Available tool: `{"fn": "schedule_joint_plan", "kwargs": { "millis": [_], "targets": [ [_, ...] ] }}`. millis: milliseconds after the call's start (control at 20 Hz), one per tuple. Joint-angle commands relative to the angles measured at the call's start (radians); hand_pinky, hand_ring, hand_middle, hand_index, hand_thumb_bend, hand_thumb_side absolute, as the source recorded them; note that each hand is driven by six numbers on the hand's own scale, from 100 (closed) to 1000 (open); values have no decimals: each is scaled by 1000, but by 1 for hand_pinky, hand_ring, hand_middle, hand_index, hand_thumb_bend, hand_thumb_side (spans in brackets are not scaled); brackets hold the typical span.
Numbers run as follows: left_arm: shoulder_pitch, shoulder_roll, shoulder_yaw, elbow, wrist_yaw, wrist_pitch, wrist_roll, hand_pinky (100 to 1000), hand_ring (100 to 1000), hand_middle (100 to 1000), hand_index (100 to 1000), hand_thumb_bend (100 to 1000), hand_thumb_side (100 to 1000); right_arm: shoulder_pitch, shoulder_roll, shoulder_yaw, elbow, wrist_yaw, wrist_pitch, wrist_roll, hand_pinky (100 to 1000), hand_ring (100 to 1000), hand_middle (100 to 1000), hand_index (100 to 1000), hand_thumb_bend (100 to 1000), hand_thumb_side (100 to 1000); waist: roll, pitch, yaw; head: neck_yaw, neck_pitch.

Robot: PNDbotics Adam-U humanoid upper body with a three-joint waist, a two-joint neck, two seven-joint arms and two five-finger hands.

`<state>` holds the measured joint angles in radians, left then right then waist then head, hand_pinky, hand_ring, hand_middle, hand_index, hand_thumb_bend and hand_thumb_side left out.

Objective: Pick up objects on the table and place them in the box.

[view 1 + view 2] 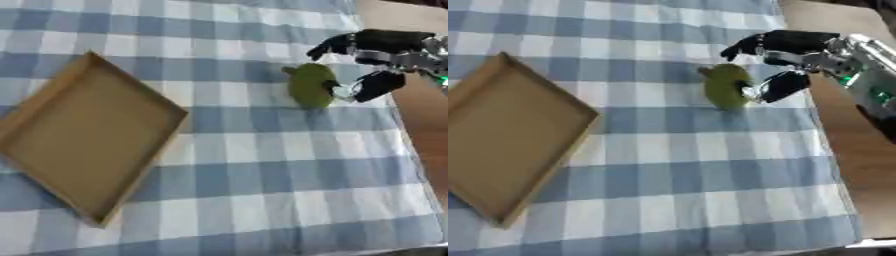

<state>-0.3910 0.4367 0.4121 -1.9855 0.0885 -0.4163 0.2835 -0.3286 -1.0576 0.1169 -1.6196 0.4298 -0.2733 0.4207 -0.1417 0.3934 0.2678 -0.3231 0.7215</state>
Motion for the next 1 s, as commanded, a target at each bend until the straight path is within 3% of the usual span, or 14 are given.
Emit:
{"fn": "schedule_joint_plan", "kwargs": {
  "millis": [50, 300, 450, 800, 1000],
  "targets": [
    [-13, 15, 0, -15, 7, -1, -7, 743, 731, 756, 710, 481, 466, -16, -17, -8, 18, 24, 9, -6, 950, 970, 850, 973, 100, 646, 6, -20, 1, 1, 7],
    [-15, 15, -2, -15, 8, 0, -12, 743, 731, 756, 710, 480, 467, -21, -13, -7, 56, 83, 7, -32, 953, 975, 862, 975, 100, 635, 6, -19, 2, 4, 7],
    [-15, 14, -3, -15, 9, -1, -16, 743, 732, 756, 710, 478, 467, -23, -10, -1, 77, 114, -10, -31, 957, 979, 871, 978, 100, 693, 6, -18, 3, 4, 8],
    [-16, 14, -4, -15, 11, -1, -22, 743, 732, 756, 709, 477, 467, -29, -7, 8, 113, 157, -27, -18, 958, 981, 875, 976, 100, 731, 6, -18, 3, 6, 9],
    [-17, 14, -3, -15, 11, 0, -24, 743, 732, 756, 706, 474, 468, -29, -7, 9, 118, 147, -36, -2, 954, 974, 847, 918, 100, 743, 5, -17, 3, 9, 14]
  ]
}}
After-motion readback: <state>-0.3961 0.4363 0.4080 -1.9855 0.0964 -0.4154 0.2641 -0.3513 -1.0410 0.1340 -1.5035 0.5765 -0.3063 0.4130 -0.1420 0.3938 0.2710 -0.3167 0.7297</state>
